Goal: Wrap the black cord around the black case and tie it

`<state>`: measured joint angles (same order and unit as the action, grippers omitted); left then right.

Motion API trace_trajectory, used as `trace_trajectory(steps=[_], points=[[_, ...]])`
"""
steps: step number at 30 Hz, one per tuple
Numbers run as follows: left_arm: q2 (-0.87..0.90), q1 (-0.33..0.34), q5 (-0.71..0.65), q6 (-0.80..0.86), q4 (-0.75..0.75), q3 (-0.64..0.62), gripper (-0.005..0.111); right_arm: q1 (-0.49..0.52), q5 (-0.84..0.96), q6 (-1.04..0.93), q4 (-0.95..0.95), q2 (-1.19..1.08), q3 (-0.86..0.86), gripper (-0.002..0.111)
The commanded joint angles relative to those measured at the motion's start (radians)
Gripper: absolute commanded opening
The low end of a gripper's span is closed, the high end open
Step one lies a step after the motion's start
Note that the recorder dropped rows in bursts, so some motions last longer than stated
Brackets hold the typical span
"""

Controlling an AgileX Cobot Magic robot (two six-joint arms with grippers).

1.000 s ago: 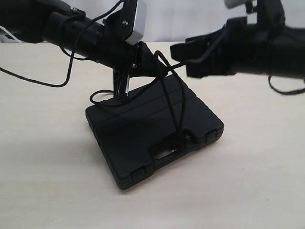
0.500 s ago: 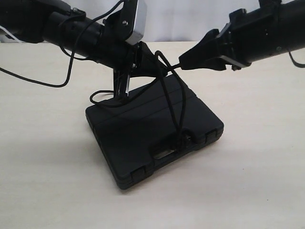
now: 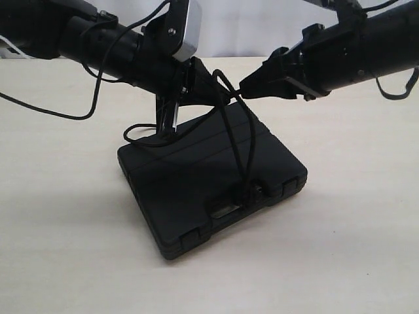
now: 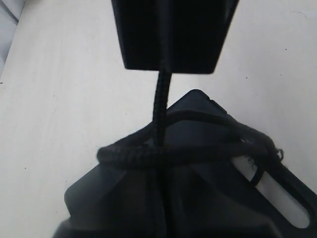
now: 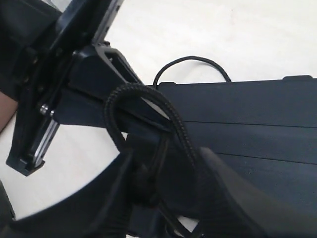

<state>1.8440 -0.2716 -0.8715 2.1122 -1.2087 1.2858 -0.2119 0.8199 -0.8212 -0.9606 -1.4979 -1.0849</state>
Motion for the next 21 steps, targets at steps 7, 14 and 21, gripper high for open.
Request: trace_trajectory(steps=[7,14,21], points=[[-0.009,-0.008,-0.001,0.029,-0.014,0.008,0.000,0.000,-0.030,-0.105,-0.073,-0.015,-0.009,0.004],[-0.009,-0.008,0.014,0.027,-0.012,0.008,0.018,0.000,-0.028,-0.105,-0.073,-0.012,-0.009,0.004],[-0.037,0.006,0.150,0.002,0.094,0.008,0.052,0.002,-0.054,-0.105,-0.067,0.036,-0.009,0.004]])
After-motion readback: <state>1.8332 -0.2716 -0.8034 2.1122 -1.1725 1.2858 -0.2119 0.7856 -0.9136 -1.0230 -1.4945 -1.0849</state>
